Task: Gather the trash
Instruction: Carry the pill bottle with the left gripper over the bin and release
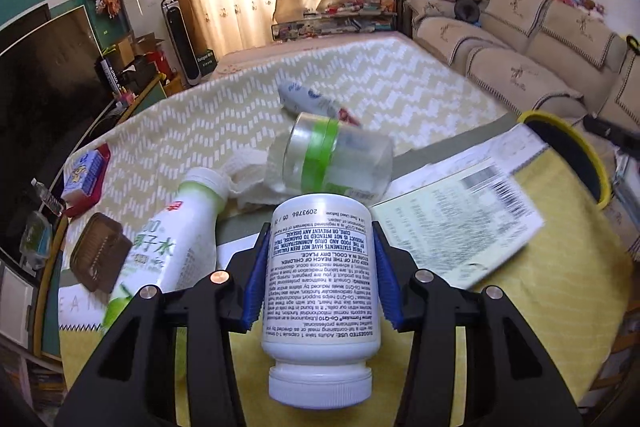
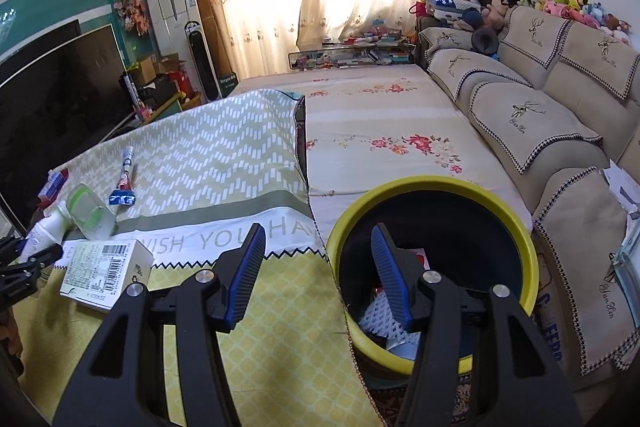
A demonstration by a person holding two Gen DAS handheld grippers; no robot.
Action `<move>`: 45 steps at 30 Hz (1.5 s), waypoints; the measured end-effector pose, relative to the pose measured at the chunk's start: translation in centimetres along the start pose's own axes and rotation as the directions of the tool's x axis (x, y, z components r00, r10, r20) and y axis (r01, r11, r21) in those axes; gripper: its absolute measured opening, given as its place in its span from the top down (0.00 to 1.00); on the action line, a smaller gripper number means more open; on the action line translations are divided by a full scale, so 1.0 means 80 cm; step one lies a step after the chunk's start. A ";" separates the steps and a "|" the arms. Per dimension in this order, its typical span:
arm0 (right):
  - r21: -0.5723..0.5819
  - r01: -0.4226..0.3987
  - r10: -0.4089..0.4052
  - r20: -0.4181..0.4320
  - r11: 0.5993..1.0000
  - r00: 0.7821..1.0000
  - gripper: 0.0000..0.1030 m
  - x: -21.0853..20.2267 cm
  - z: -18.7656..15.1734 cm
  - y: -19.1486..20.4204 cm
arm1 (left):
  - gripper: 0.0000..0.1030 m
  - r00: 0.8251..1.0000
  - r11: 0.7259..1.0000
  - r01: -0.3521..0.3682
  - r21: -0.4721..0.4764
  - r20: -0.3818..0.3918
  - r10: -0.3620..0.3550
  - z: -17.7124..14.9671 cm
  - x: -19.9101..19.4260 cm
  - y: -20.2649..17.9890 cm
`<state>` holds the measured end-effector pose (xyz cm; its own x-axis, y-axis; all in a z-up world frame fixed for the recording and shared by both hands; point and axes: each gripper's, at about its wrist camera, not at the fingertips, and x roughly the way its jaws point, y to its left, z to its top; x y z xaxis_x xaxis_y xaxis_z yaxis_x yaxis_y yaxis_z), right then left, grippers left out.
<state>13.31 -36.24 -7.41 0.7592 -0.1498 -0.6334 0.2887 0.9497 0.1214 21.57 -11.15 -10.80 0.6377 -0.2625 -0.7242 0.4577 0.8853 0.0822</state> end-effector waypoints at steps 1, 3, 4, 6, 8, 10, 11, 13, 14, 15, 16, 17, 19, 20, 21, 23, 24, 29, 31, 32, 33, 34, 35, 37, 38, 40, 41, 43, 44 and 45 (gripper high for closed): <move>-0.001 -0.003 0.003 0.005 1.000 1.000 0.49 -0.004 0.000 -0.002 | 0.55 1.000 1.000 0.003 0.001 0.009 -0.004 0.002 -0.009 -0.003; -0.004 -0.002 0.002 0.014 1.000 1.000 0.49 -0.011 -0.001 -0.007 | 0.55 0.999 1.000 0.006 0.020 0.039 -0.007 0.009 -0.032 -0.015; -0.003 0.000 0.000 0.018 1.000 1.000 0.49 -0.015 -0.002 -0.011 | 0.55 0.999 1.000 0.010 0.025 0.047 -0.011 0.011 -0.039 -0.020; 0.002 0.012 -0.012 0.027 1.000 1.000 0.49 -0.023 -0.002 -0.023 | 0.55 0.997 0.998 0.037 0.043 0.068 -0.040 0.020 -0.057 -0.038; 0.007 0.034 -0.034 0.035 0.999 0.999 0.49 -0.032 -0.004 -0.038 | 0.55 0.995 0.996 0.060 0.064 0.082 -0.065 0.026 -0.069 -0.057; 0.018 0.061 -0.062 0.043 0.998 0.997 0.49 -0.041 -0.007 -0.058 | 0.55 0.992 0.993 0.082 0.087 0.092 -0.090 0.033 -0.075 -0.078; 0.026 0.073 -0.074 0.047 0.997 0.996 0.49 -0.046 -0.008 -0.067 | 0.55 0.990 0.990 0.098 0.105 0.095 -0.108 0.039 -0.077 -0.094; 0.056 0.105 -0.109 0.057 0.993 0.992 0.49 -0.058 -0.011 -0.095 | 0.55 0.986 0.983 0.126 0.130 0.095 -0.139 0.048 -0.075 -0.118; 0.068 0.115 -0.119 0.059 0.991 0.991 0.49 -0.062 -0.013 -0.105 | 0.55 0.983 0.979 0.146 0.143 0.091 -0.160 0.054 -0.073 -0.133; 0.087 0.130 -0.136 0.062 0.988 0.989 0.49 -0.069 -0.016 -0.121 | 0.55 0.979 0.973 0.170 0.157 0.083 -0.185 0.061 -0.069 -0.149; 0.098 0.138 -0.145 0.065 0.986 0.987 0.49 -0.071 -0.018 -0.130 | 0.55 0.976 0.968 0.187 0.166 0.077 -0.202 0.066 -0.065 -0.161; 0.119 0.151 -0.159 0.068 0.981 0.985 0.49 -0.076 -0.022 -0.144 | 0.55 0.971 0.959 0.216 0.186 0.066 -0.231 0.074 -0.059 -0.182; 0.147 0.164 -0.175 0.068 0.976 0.982 0.49 -0.080 -0.027 -0.163 | 0.55 0.963 0.945 0.248 0.212 0.053 -0.265 0.084 -0.051 -0.212; 0.164 0.172 -0.185 0.066 0.971 0.981 0.49 -0.082 -0.030 -0.175 | 0.55 0.958 0.936 0.268 0.226 0.044 -0.285 0.091 -0.045 -0.230; 0.174 0.177 -0.190 0.065 0.969 0.980 0.49 -0.083 -0.033 -0.182 | 0.55 0.951 0.926 0.290 0.242 0.033 -0.307 0.098 -0.038 -0.250; 0.195 0.183 -0.199 0.065 0.963 0.978 0.49 -0.086 -0.039 -0.197 | 0.55 0.943 0.911 0.315 0.267 0.019 -0.332 0.110 -0.027 -0.283; 0.206 0.189 -0.206 0.065 0.960 0.976 0.49 -0.088 -0.041 -0.205 | 0.54 0.941 0.905 0.323 0.277 0.013 -0.339 0.116 -0.021 -0.298; 0.251 0.204 -0.227 0.067 0.946 0.972 0.49 -0.094 -0.048 -0.237 | 0.55 0.926 0.878 0.367 0.307 -0.033 -0.376 0.143 0.019 -0.369; 0.263 0.207 -0.232 0.068 0.942 0.970 0.49 -0.096 -0.050 -0.246 | 0.54 0.924 0.872 0.374 0.317 -0.048 -0.379 0.152 0.038 -0.395; 0.267 0.207 -0.233 0.068 0.941 0.970 0.49 -0.096 -0.050 -0.248 | 0.54 0.922 0.869 0.380 0.317 -0.056 -0.382 0.156 0.048 -0.404; 0.270 0.208 -0.234 0.065 0.940 0.970 0.49 -0.095 -0.051 -0.251 | 0.54 0.921 0.868 0.383 0.316 -0.060 -0.385 0.157 0.055 -0.409; 0.271 0.208 -0.233 0.063 0.940 0.970 0.49 -0.094 -0.051 -0.253 | 0.54 0.920 0.867 0.386 0.316 -0.066 -0.386 0.160 0.064 -0.420; 0.272 0.208 -0.233 0.062 0.939 0.971 0.48 -0.094 -0.051 -0.252 | 0.54 0.920 0.866 0.386 0.318 -0.067 -0.386 0.162 0.072 -0.426; 0.275 0.205 -0.230 0.061 0.939 0.971 0.46 -0.091 -0.051 -0.252 | 0.40 0.923 0.868 0.380 0.320 -0.065 -0.380 0.165 0.086 -0.439; 0.275 0.202 -0.227 0.060 0.940 0.972 0.46 -0.090 -0.051 -0.251 | 0.30 0.927 0.873 0.369 0.319 -0.052 -0.372 0.166 0.091 -0.443; 0.271 0.196 -0.219 0.057 0.942 0.974 0.46 -0.087 -0.051 -0.249 | 0.29 0.929 0.879 0.359 0.314 -0.034 -0.367 0.168 0.091 -0.443; 0.269 0.193 -0.216 0.057 0.944 0.975 0.46 -0.087 -0.051 -0.246 | 0.29 0.927 0.880 0.363 0.306 -0.028 -0.373 0.169 0.088 -0.439; 0.257 0.184 -0.205 0.056 0.949 0.977 0.46 -0.084 -0.050 -0.241 | 0.28 0.925 0.886 0.365 0.285 -0.005 -0.379 0.171 0.075 -0.427; 0.254 0.181 -0.201 0.055 0.950 0.978 0.46 -0.083 -0.050 -0.239 | 0.26 0.926 0.891 0.360 0.277 0.008 -0.376 0.170 0.067 -0.415; 0.250 0.174 -0.193 0.053 0.953 0.980 0.45 -0.080 -0.050 -0.236 | 0.24 0.928 0.897 0.353 0.264 0.025 -0.372 0.168 0.056 -0.401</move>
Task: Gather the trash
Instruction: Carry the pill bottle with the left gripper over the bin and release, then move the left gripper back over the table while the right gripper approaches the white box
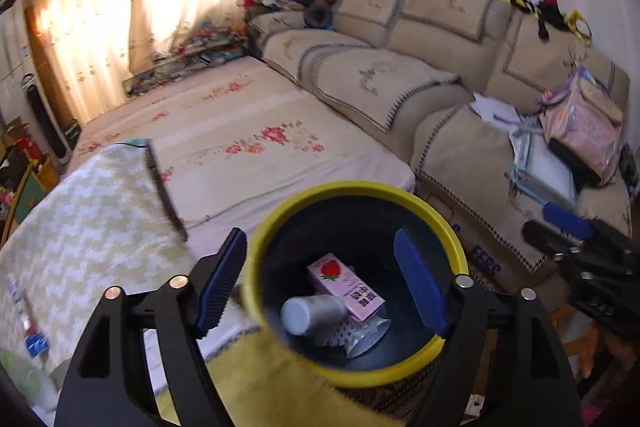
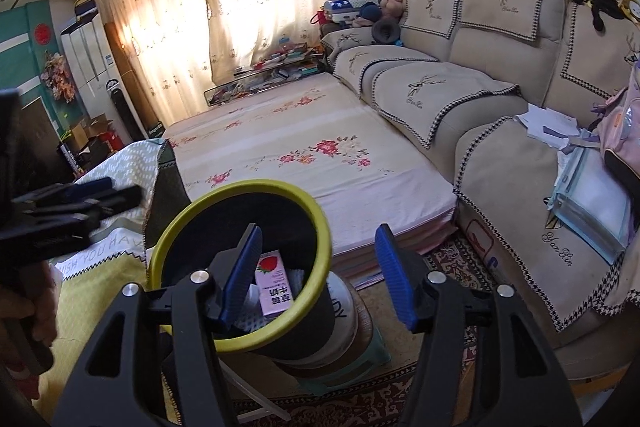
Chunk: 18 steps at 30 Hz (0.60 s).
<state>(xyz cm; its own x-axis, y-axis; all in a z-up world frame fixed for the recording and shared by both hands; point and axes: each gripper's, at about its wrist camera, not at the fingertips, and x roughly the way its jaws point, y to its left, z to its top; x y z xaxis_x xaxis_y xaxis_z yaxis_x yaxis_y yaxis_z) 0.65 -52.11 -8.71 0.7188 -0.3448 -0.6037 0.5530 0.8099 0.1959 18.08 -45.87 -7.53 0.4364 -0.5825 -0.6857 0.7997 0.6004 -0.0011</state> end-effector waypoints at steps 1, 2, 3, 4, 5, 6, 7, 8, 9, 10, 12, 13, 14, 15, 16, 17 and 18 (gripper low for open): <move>-0.004 -0.005 0.005 -0.003 1.000 1.000 0.45 0.001 -0.001 0.003 | 0.23 1.000 1.000 -0.006 -0.013 0.013 0.006 -0.004 -0.014 0.007; -0.011 -0.011 0.011 -0.008 1.000 1.000 0.45 0.004 -0.002 0.008 | 0.21 1.000 0.999 -0.012 -0.031 0.028 0.013 -0.009 -0.030 0.016; -0.016 -0.014 0.014 -0.012 1.000 1.000 0.45 0.005 -0.004 0.012 | 0.20 0.999 0.999 -0.018 -0.044 0.036 0.019 -0.012 -0.042 0.024; -0.023 -0.019 0.018 -0.017 1.000 1.000 0.45 0.006 -0.005 0.017 | 0.19 0.999 0.998 -0.026 -0.056 0.043 0.029 -0.019 -0.055 0.030; -0.031 -0.023 0.022 -0.023 0.999 0.999 0.45 0.008 -0.006 0.022 | 0.18 0.998 0.997 -0.042 -0.071 0.052 0.046 -0.028 -0.073 0.041; -0.037 -0.026 0.025 -0.026 0.999 0.999 0.45 0.009 -0.007 0.027 | 0.17 0.997 0.995 -0.054 -0.082 0.059 0.059 -0.034 -0.085 0.048; -0.041 -0.028 0.027 -0.029 0.999 0.999 0.45 0.010 -0.008 0.030 | 0.16 0.994 0.993 -0.073 -0.097 0.071 0.080 -0.044 -0.103 0.059; -0.048 -0.031 0.029 -0.032 0.998 0.999 0.45 0.011 -0.008 0.034 | 0.14 0.993 0.991 -0.085 -0.107 0.076 0.094 -0.052 -0.116 0.066; -0.061 -0.035 0.033 -0.040 0.998 0.999 0.44 0.013 -0.009 0.041 | 0.12 0.991 0.988 -0.100 -0.121 0.082 0.110 -0.061 -0.130 0.075; -0.071 -0.041 0.038 -0.045 0.997 0.998 0.44 0.013 -0.011 0.047 | 0.12 0.986 0.982 -0.124 -0.145 0.092 0.138 -0.073 -0.149 0.087; -0.087 -0.054 0.050 -0.051 0.995 0.997 0.44 0.014 -0.014 0.060 | 0.08 0.978 0.971 -0.157 -0.182 0.105 0.178 -0.093 -0.176 0.103; -0.099 -0.066 0.061 -0.055 0.993 0.997 0.44 0.014 -0.015 0.070 | 0.07 0.973 0.963 -0.177 -0.201 0.111 0.202 -0.103 -0.190 0.113; -0.113 -0.080 0.074 -0.059 0.990 0.996 0.44 0.013 -0.017 0.082 | 0.06 0.964 0.951 -0.209 -0.228 0.115 0.239 -0.118 -0.208 0.125; -0.126 -0.094 0.087 -0.062 0.987 0.994 0.44 0.013 -0.019 0.092 | 0.06 0.955 0.939 -0.239 -0.249 0.115 0.274 -0.130 -0.223 0.135; -0.143 -0.114 0.106 -0.067 0.983 0.992 0.44 0.012 -0.021 0.105 | 0.06 0.948 0.929 -0.259 -0.264 0.115 0.297 -0.141 -0.235 0.145; -0.156 -0.138 0.128 -0.071 0.978 0.989 0.44 0.011 -0.023 0.118 | 0.06 0.933 0.908 -0.297 -0.294 0.114 0.342 -0.156 -0.254 0.158; -0.168 -0.156 0.145 -0.076 0.973 0.986 0.44 0.010 -0.025 0.130 | 0.06 0.923 0.894 -0.319 -0.314 0.111 0.369 -0.167 -0.266 0.168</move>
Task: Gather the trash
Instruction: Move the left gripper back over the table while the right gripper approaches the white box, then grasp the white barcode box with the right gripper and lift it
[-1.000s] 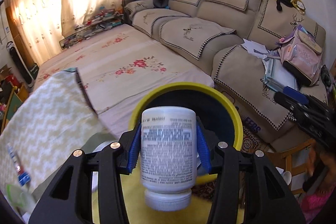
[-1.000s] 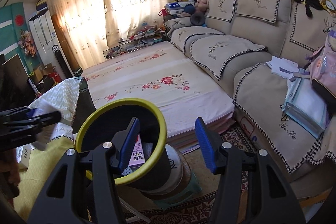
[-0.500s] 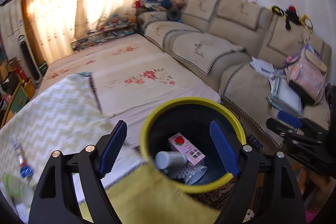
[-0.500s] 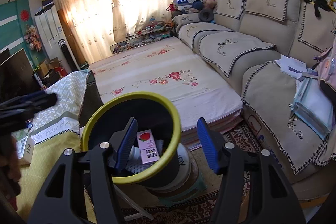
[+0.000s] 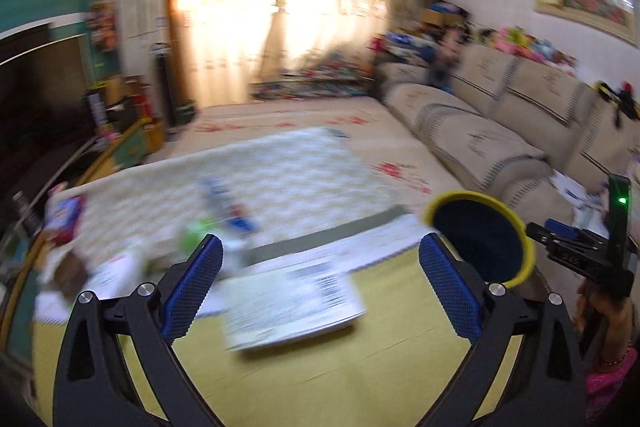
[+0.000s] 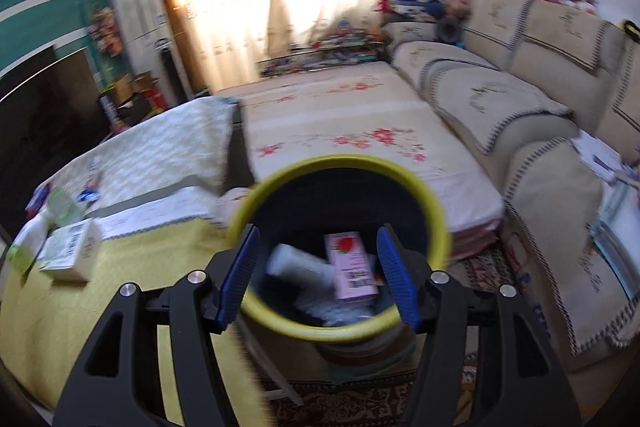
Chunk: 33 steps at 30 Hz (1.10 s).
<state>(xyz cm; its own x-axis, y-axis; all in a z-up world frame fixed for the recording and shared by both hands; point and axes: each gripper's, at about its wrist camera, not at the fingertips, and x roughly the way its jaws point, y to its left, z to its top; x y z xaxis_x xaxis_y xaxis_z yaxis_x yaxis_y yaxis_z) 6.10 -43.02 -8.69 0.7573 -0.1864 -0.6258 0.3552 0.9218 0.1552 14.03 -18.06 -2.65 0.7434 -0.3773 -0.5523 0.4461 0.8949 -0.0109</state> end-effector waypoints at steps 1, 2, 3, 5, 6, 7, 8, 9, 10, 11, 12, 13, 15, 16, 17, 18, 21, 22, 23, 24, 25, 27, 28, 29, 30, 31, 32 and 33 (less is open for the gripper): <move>-0.017 -0.016 0.016 -0.002 1.000 1.000 0.44 0.001 0.001 0.013 | 0.05 1.000 1.000 -0.023 -0.016 0.004 0.023 -0.005 -0.009 0.012; -0.044 -0.038 0.037 -0.007 0.998 0.999 0.44 0.003 0.000 0.032 | 0.05 0.999 0.998 -0.053 -0.040 0.007 0.053 -0.012 -0.020 0.030; -0.066 -0.060 0.060 -0.013 0.996 0.998 0.44 0.005 0.000 0.048 | 0.05 0.997 0.995 -0.074 -0.061 0.007 0.074 -0.018 -0.028 0.044; -0.104 -0.115 0.113 -0.031 0.988 0.993 0.44 0.009 -0.002 0.080 | 0.05 0.995 0.991 -0.100 -0.093 0.006 0.101 -0.031 -0.043 0.069; -0.123 -0.138 0.134 -0.043 0.983 0.990 0.44 0.011 -0.003 0.097 | 0.05 0.993 0.987 -0.115 -0.111 0.003 0.116 -0.038 -0.049 0.082; -0.139 -0.149 0.144 -0.050 0.979 0.988 0.44 0.013 -0.005 0.110 | 0.05 0.992 0.985 -0.122 -0.119 0.001 0.123 -0.045 -0.053 0.090; -0.170 -0.167 0.158 -0.062 0.971 0.985 0.44 0.016 -0.007 0.131 | 0.05 0.991 0.983 -0.132 -0.130 -0.004 0.132 -0.053 -0.058 0.100; -0.187 -0.179 0.168 -0.070 0.966 0.983 0.44 0.018 -0.009 0.143 | 0.05 0.990 0.981 -0.138 -0.138 -0.008 0.138 -0.059 -0.061 0.106; -0.213 -0.192 0.177 -0.085 0.958 0.980 0.44 0.022 -0.011 0.160 | 0.05 0.990 0.979 -0.143 -0.146 -0.013 0.143 -0.062 -0.063 0.111; -0.238 -0.199 0.180 -0.097 0.951 0.979 0.44 0.026 -0.012 0.176 | 0.05 0.989 0.977 -0.146 -0.157 -0.020 0.144 -0.069 -0.065 0.121; -0.257 -0.199 0.178 -0.103 0.946 0.979 0.44 0.029 -0.014 0.188 | 0.05 0.989 0.975 -0.146 -0.165 -0.023 0.144 -0.072 -0.067 0.126; -0.268 -0.198 0.175 -0.108 0.943 0.979 0.44 0.033 -0.013 0.195 | 0.05 0.989 0.974 -0.148 -0.173 -0.022 0.146 -0.075 -0.069 0.131; -0.294 -0.190 0.160 -0.123 0.937 0.979 0.44 0.041 -0.012 0.211 | 0.05 0.989 0.971 -0.149 -0.186 -0.017 0.148 -0.081 -0.071 0.135; -0.303 -0.185 0.151 -0.131 0.935 0.980 0.44 0.046 -0.012 0.217 | 0.05 0.989 0.970 -0.147 -0.192 -0.016 0.147 -0.083 -0.073 0.137; -0.311 -0.180 0.143 -0.140 0.933 0.980 0.44 0.049 -0.013 0.222 | 0.05 0.989 0.969 -0.147 -0.198 -0.014 0.148 -0.085 -0.074 0.140; -0.317 -0.179 0.139 -0.145 0.931 0.980 0.44 0.052 -0.013 0.225 | 0.05 0.989 0.968 -0.148 -0.202 -0.014 0.148 -0.087 -0.074 0.144; -0.342 -0.172 0.123 -0.161 0.924 0.979 0.44 0.061 -0.018 0.238 | 0.05 0.989 0.966 -0.148 -0.210 -0.020 0.147 -0.087 -0.073 0.144; -0.348 -0.172 0.120 -0.165 0.922 0.979 0.44 0.064 -0.019 0.243 | 0.05 0.989 0.966 -0.146 -0.213 -0.022 0.144 -0.088 -0.071 0.145; -0.355 -0.175 0.120 -0.172 0.918 0.978 0.44 0.065 -0.020 0.247 | 0.05 0.989 0.966 -0.144 -0.215 -0.024 0.143 -0.088 -0.072 0.145; -0.360 -0.179 0.122 -0.175 0.915 0.977 0.44 0.066 -0.023 0.250 | 0.05 0.990 0.966 -0.143 -0.217 -0.026 0.140 -0.088 -0.073 0.144; -0.367 -0.184 0.126 -0.176 0.912 0.976 0.44 0.065 -0.025 0.252 | 0.05 0.990 0.966 -0.142 -0.218 -0.027 0.140 -0.088 -0.071 0.143; -0.380 -0.198 0.137 -0.182 0.904 0.974 0.44 0.064 -0.028 0.260 | 0.05 0.990 0.965 -0.142 -0.218 -0.029 0.139 -0.089 -0.070 0.143; -0.385 -0.206 0.145 -0.183 0.900 0.972 0.44 0.061 -0.029 0.262 | 0.05 0.990 0.965 -0.142 -0.219 -0.028 0.139 -0.089 -0.070 0.143; -0.387 -0.228 0.164 -0.192 0.894 0.968 0.44 0.057 -0.031 0.265 | 0.05 0.990 0.965 -0.143 -0.220 -0.028 0.140 -0.089 -0.070 0.143; -0.385 -0.252 0.184 -0.204 0.888 0.961 0.44 0.054 -0.033 0.267 | 0.05 0.990 0.965 -0.144 -0.220 -0.027 0.141 -0.089 -0.070 0.143; -0.384 -0.283 0.211 -0.220 0.879 0.952 0.44 0.050 -0.036 0.270 | 0.05 0.989 0.964 -0.146 -0.222 -0.025 0.144 -0.089 -0.071 0.143; -0.389 -0.343 0.261 -0.247 0.855 0.933 0.44 0.042 -0.041 0.276 | 0.05 0.989 0.964 -0.147 -0.223 -0.024 0.145 -0.089 -0.071 0.144; -0.400 -0.393 0.303 -0.271 0.828 0.914 0.44 0.035 -0.047 0.283 | 0.05 0.989 0.963 -0.149 -0.225 -0.022 0.148 -0.089 -0.072 0.145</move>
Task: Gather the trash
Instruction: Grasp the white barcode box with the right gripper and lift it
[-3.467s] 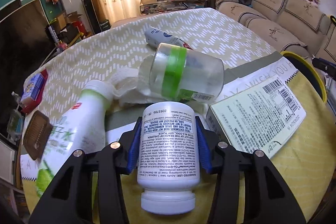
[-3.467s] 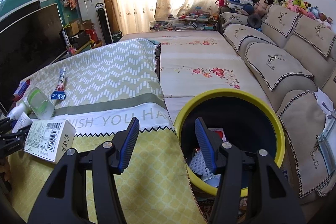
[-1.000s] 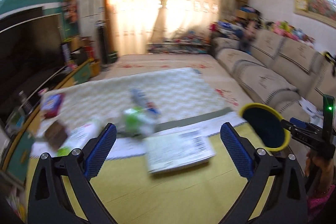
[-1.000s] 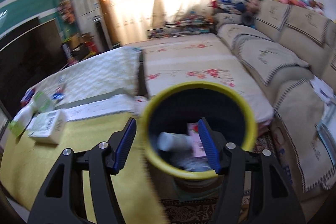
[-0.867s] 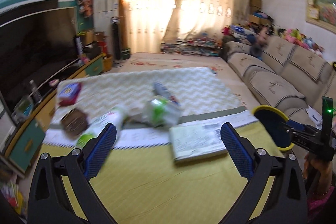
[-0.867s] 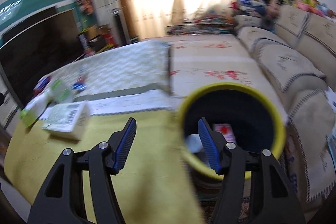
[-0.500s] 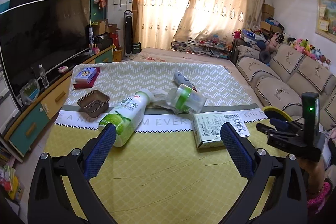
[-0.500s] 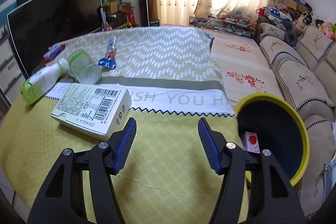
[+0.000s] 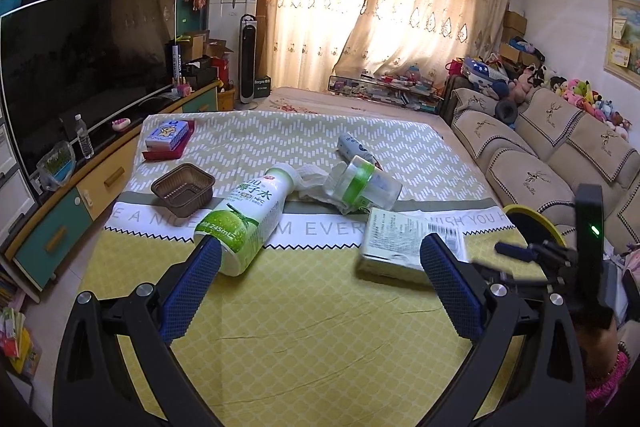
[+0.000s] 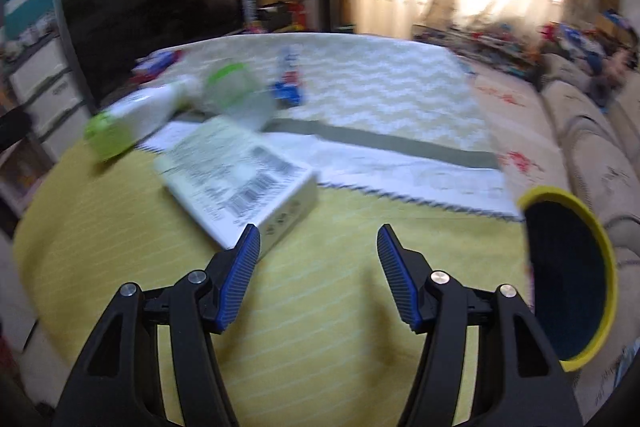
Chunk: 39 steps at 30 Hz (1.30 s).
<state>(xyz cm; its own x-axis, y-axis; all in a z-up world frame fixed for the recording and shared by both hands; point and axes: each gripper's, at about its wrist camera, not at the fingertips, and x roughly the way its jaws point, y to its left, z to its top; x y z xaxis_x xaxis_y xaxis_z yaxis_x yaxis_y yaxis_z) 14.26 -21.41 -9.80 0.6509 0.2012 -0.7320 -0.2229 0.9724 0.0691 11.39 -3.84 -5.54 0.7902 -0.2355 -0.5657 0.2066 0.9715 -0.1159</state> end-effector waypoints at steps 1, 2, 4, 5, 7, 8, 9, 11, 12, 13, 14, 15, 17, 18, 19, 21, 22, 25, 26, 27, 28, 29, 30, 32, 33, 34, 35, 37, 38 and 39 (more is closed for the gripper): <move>-0.043 -0.069 0.069 -0.009 0.997 0.998 0.44 -0.004 -0.003 0.014 | 0.05 1.000 1.000 -0.003 -0.003 0.003 0.003 0.000 0.000 0.001; -0.076 -0.121 0.120 -0.016 0.990 0.993 0.44 -0.008 -0.004 0.025 | 0.05 1.000 1.000 -0.003 -0.005 0.004 0.003 0.001 -0.001 0.004; -0.118 -0.203 0.203 -0.011 0.972 0.979 0.43 -0.015 -0.002 0.040 | 0.05 1.000 1.000 -0.004 -0.013 0.010 0.004 0.001 -0.003 0.007; -0.124 -0.201 0.203 0.002 0.972 0.979 0.41 -0.017 0.000 0.041 | 0.05 1.000 1.000 -0.005 -0.017 0.013 0.005 0.002 -0.004 0.008; -0.143 -0.144 0.152 0.046 0.979 0.987 0.27 -0.016 0.004 0.035 | 0.05 1.000 1.000 -0.009 -0.020 0.017 0.010 0.001 -0.006 0.011; -0.161 -0.114 0.125 0.061 0.980 0.990 0.24 -0.013 0.006 0.030 | 0.05 1.000 1.000 -0.012 -0.020 0.016 0.012 0.000 -0.006 0.011; -0.173 -0.108 0.120 0.063 0.979 0.991 0.19 -0.010 0.008 0.027 | 0.05 1.000 1.000 -0.013 -0.020 0.016 0.014 0.000 -0.006 0.012; -0.206 -0.112 0.123 0.045 0.972 0.991 0.14 -0.002 0.012 0.021 | 0.05 1.000 1.000 -0.015 -0.023 0.013 0.015 -0.002 -0.007 0.015; -0.218 -0.115 0.126 0.035 0.969 0.991 0.11 0.002 0.013 0.019 | 0.05 1.000 1.000 -0.015 -0.026 0.011 0.015 -0.003 -0.006 0.016; -0.230 -0.122 0.131 0.026 0.965 0.991 0.09 0.006 0.015 0.018 | 0.05 1.000 0.999 -0.013 -0.029 0.010 0.013 -0.004 -0.006 0.016; -0.245 -0.137 0.144 0.013 0.960 0.989 0.09 0.011 0.018 0.017 | 0.05 1.000 0.999 -0.010 -0.034 0.009 0.010 -0.004 -0.005 0.017; -0.251 -0.144 0.150 0.004 0.957 0.989 0.08 0.016 0.019 0.017 | 0.05 1.000 0.999 -0.007 -0.036 0.007 0.007 -0.004 -0.004 0.017; -0.262 -0.154 0.152 -0.026 0.953 0.988 0.08 0.027 0.023 0.017 | 0.05 1.000 0.999 -0.005 -0.033 0.004 0.005 -0.004 -0.002 0.016; -0.265 -0.154 0.151 -0.030 0.952 0.988 0.08 0.033 0.024 0.021 | 0.05 1.000 1.000 -0.005 -0.029 0.004 0.005 -0.004 -0.002 0.014; -0.266 -0.156 0.152 -0.038 0.951 0.988 0.08 0.038 0.027 0.021 | 0.05 1.000 1.000 -0.004 -0.026 0.003 0.004 -0.004 -0.002 0.013; -0.266 -0.166 0.157 -0.055 0.950 0.986 0.08 0.050 0.031 0.022 | 0.05 1.000 1.000 -0.004 -0.023 0.003 0.004 -0.003 -0.003 0.012; -0.264 -0.168 0.157 -0.064 0.950 0.986 0.08 0.055 0.032 0.022 | 0.05 1.000 1.000 -0.003 -0.023 0.003 0.003 -0.003 -0.002 0.012; -0.258 -0.190 0.173 -0.089 0.947 0.981 0.09 0.069 0.035 0.022 | 0.05 1.000 1.000 -0.002 -0.025 0.006 0.002 -0.002 -0.004 0.012; -0.253 -0.205 0.184 -0.106 0.945 0.977 0.10 0.072 0.035 0.023 | 0.05 1.000 1.000 -0.002 -0.026 0.005 0.002 -0.002 -0.003 0.013; -0.252 -0.212 0.190 -0.109 0.944 0.976 0.18 0.072 0.035 0.023 | 0.05 1.000 1.000 -0.002 -0.026 0.004 0.002 -0.002 -0.003 0.013; -0.249 -0.213 0.191 -0.110 0.945 0.975 0.25 0.072 0.035 0.024 | 0.05 1.000 1.000 -0.002 -0.027 0.003 0.002 -0.002 -0.003 0.013; -0.242 -0.215 0.193 -0.111 0.946 0.975 0.25 0.071 0.035 0.024 | 0.05 1.000 1.000 0.000 -0.029 0.001 0.000 -0.002 -0.002 0.014; -0.237 -0.214 0.193 -0.111 0.948 0.975 0.25 0.069 0.033 0.024 | 0.05 1.000 1.000 0.001 -0.030 -0.001 -0.001 -0.002 -0.001 0.015; -0.231 -0.213 0.192 -0.112 0.949 0.975 0.25 0.065 0.029 0.027 | 0.05 1.000 1.000 0.003 -0.031 -0.006 -0.003 -0.003 0.000 0.014; -0.230 -0.227 0.204 -0.117 0.946 0.972 0.25 0.061 0.026 0.030 | 0.05 1.000 1.000 0.003 -0.030 -0.008 -0.004 -0.003 0.001 0.014; -0.230 -0.246 0.222 -0.123 0.942 0.967 0.25 0.058 0.022 0.034 | 0.05 1.000 1.000 0.003 -0.031 -0.009 -0.004 -0.003 0.002 0.015; -0.231 -0.254 0.230 -0.125 0.939 0.965 0.25 0.056 0.020 0.037 | 0.05 1.000 0.999 0.005 -0.032 -0.010 -0.005 -0.003 0.003 0.015; -0.237 -0.251 0.226 -0.130 0.938 0.965 0.18 0.056 0.015 0.043 | 0.05 1.000 0.999 0.007 -0.035 -0.011 -0.007 -0.003 0.003 0.016; -0.237 -0.251 0.222 -0.141 0.939 0.965 0.15 0.058 0.014 0.046 | 0.05 1.000 0.999 0.007 -0.035 -0.011 -0.007 -0.003 0.004 0.016; -0.237 -0.252 0.223 -0.143 0.938 0.964 0.13 0.060 0.014 0.048 | 0.05 1.000 0.999 0.007 -0.035 -0.011 -0.007 -0.003 0.003 0.016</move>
<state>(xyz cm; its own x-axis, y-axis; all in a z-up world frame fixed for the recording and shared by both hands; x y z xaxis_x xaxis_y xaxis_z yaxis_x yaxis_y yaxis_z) 17.30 -16.59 -12.30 0.4744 0.3936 -0.7874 -0.5446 0.8340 0.0888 11.73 -2.66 -6.04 0.7823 -0.2423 -0.5739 0.1920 0.9702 -0.1479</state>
